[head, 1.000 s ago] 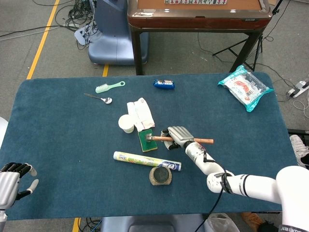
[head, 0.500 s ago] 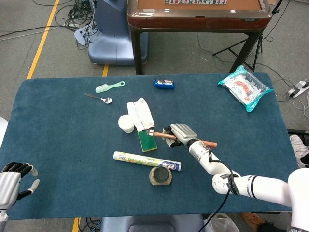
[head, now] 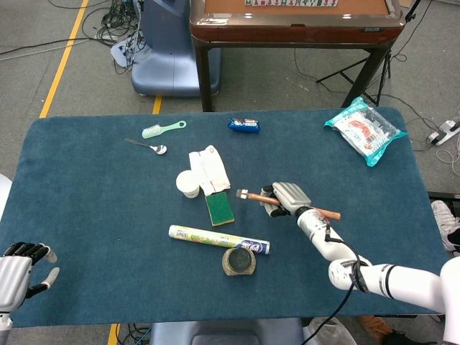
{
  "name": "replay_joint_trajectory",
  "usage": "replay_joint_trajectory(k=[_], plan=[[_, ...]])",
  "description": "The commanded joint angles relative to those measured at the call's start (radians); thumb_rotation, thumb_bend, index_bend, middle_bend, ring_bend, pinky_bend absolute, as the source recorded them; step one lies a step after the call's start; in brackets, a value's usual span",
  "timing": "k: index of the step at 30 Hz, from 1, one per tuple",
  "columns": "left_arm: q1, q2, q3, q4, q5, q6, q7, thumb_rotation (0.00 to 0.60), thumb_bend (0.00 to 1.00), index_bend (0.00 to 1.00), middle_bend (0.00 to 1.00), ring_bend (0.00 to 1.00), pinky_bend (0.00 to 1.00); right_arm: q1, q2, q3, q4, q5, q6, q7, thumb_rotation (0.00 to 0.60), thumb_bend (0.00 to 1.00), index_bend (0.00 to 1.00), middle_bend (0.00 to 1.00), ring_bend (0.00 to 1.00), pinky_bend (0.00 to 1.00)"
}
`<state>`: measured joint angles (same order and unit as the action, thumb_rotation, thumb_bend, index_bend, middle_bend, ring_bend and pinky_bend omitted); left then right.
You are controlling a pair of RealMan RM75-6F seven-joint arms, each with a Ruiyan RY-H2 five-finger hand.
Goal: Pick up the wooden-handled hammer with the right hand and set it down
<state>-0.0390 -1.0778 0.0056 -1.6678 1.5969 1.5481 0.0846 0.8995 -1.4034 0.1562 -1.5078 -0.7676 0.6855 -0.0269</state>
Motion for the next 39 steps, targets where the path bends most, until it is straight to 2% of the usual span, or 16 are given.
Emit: replay_joint_trajectory(k=[1,5,7,8,10,12,14,16,18,20,25,32,39], plan=[[-0.001,-0.001,0.001,-0.001,0.001,-0.002,0.003,0.6,0.25,0.54,0.5,0.38,0.27,-0.009,0.001,-0.008,0.011,-0.004,0.004,-0.002,0.6,1.0,0.71,0.8,0.68,0.79],[-0.003,-0.002,0.002,-0.002,0.002,-0.006,0.009,0.6,0.25,0.54,0.5,0.38,0.27,-0.024,-0.014,-0.02,0.042,-0.013,0.016,-0.01,0.6,1.0,0.71,0.79,0.68,0.79],[-0.003,-0.002,0.002,-0.004,0.003,-0.006,0.011,0.6,0.25,0.54,0.5,0.38,0.27,-0.032,-0.025,-0.021,0.057,-0.028,0.026,-0.008,0.6,1.0,0.68,0.74,0.65,0.71],[-0.003,-0.002,0.003,-0.004,0.004,-0.005,0.011,0.6,0.25,0.54,0.5,0.38,0.27,-0.038,-0.033,-0.022,0.068,-0.043,0.031,-0.005,0.6,1.0,0.64,0.7,0.62,0.67],[-0.002,-0.002,0.003,-0.005,0.005,-0.003,0.009,0.6,0.25,0.54,0.5,0.38,0.27,-0.047,-0.045,-0.02,0.083,-0.062,0.039,0.004,0.6,0.97,0.45,0.56,0.47,0.52],[-0.001,-0.002,0.002,-0.005,0.005,0.0,0.007,0.6,0.25,0.54,0.5,0.38,0.27,-0.057,-0.053,-0.018,0.097,-0.08,0.04,0.017,0.6,0.83,0.2,0.36,0.27,0.36],[0.0,-0.002,0.002,-0.004,0.005,0.001,0.006,0.6,0.25,0.54,0.5,0.38,0.27,-0.069,-0.056,-0.014,0.103,-0.104,0.049,0.031,0.6,0.62,0.04,0.19,0.13,0.25],[0.0,-0.002,0.003,-0.004,0.006,0.0,0.006,0.6,0.25,0.54,0.5,0.38,0.27,-0.082,-0.057,-0.008,0.101,-0.128,0.067,0.045,0.6,0.42,0.0,0.07,0.05,0.19],[-0.001,-0.001,0.003,-0.004,0.006,0.0,0.004,0.6,0.25,0.54,0.5,0.38,0.27,-0.101,-0.051,0.0,0.091,-0.158,0.094,0.063,0.6,0.32,0.0,0.03,0.02,0.17],[0.0,0.0,0.003,-0.003,0.006,0.001,0.003,0.6,0.25,0.54,0.5,0.38,0.27,-0.12,-0.04,0.004,0.074,-0.182,0.124,0.074,0.6,0.28,0.0,0.01,0.01,0.16],[0.0,0.0,0.002,-0.002,-0.002,-0.003,0.004,0.6,0.25,0.54,0.5,0.38,0.27,-0.201,0.032,-0.007,-0.035,-0.267,0.251,0.081,0.6,0.27,0.0,0.01,0.01,0.16],[0.0,0.0,-0.004,-0.002,-0.012,-0.002,0.002,0.6,0.25,0.54,0.5,0.38,0.27,-0.348,0.165,-0.047,-0.183,-0.359,0.467,0.037,0.6,0.27,0.0,0.06,0.01,0.16],[-0.005,-0.001,-0.003,-0.003,-0.014,-0.013,0.006,0.6,0.25,0.54,0.5,0.38,0.27,-0.487,0.249,-0.091,-0.277,-0.437,0.638,0.028,0.6,0.26,0.0,0.09,0.01,0.16]])
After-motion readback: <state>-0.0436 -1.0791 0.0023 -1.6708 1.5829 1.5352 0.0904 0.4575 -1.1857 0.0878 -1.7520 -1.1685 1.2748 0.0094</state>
